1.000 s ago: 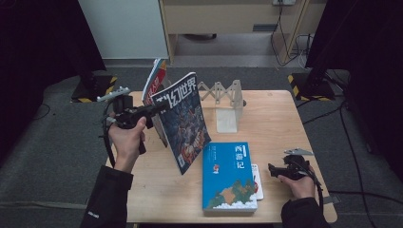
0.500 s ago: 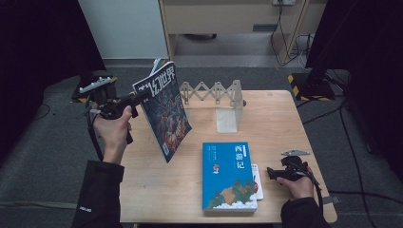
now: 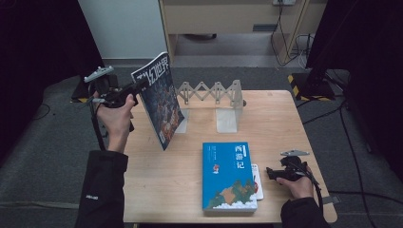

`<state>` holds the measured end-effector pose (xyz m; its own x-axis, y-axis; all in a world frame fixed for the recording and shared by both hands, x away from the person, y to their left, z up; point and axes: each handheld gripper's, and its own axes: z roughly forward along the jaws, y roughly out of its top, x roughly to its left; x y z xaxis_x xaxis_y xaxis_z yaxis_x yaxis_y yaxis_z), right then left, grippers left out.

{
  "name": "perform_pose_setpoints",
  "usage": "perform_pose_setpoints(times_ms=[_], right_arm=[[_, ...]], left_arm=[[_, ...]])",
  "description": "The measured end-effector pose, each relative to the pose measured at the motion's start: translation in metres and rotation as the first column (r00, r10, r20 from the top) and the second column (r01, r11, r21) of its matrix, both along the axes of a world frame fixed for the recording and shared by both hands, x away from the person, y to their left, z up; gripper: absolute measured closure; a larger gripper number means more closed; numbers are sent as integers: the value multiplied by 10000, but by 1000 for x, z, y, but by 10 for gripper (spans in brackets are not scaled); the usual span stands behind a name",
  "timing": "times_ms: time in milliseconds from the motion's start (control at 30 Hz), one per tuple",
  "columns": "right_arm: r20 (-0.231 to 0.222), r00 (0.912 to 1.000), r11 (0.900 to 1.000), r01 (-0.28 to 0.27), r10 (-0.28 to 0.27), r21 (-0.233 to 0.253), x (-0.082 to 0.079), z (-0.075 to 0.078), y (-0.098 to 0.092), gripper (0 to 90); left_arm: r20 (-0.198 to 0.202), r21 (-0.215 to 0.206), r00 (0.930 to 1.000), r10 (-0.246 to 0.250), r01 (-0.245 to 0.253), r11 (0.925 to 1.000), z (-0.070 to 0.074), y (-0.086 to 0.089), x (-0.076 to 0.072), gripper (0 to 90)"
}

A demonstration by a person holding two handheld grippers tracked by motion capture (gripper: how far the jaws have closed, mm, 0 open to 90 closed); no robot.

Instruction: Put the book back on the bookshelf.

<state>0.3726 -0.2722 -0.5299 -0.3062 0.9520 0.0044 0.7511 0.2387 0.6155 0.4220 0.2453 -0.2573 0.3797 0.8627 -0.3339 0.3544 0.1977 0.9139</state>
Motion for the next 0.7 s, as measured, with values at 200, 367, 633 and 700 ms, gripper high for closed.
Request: perform_pose_setpoints(times_ms=[200,367,633,700], right_arm=[[120,9999,10000,-43,42,21,0,-1,0,17],[290,9996,9999,17,-21,122,-1,-3,0,6],[574,9983,9998,-103,92,193,-2,-5,0,4],[680,9976,9997,-127,114,195,-3,-6,-1,4]], left_arm=[[-35,233,9994,348,-347,9991,-3,-8,14,818],[-73,145,9986,533,-532,9985,-10,-12,25,818],[-79,389,9972,738,-734,9965,-16,-19,35,818],[-26,389,9965,839,-837,9957,-18,-21,37,818]])
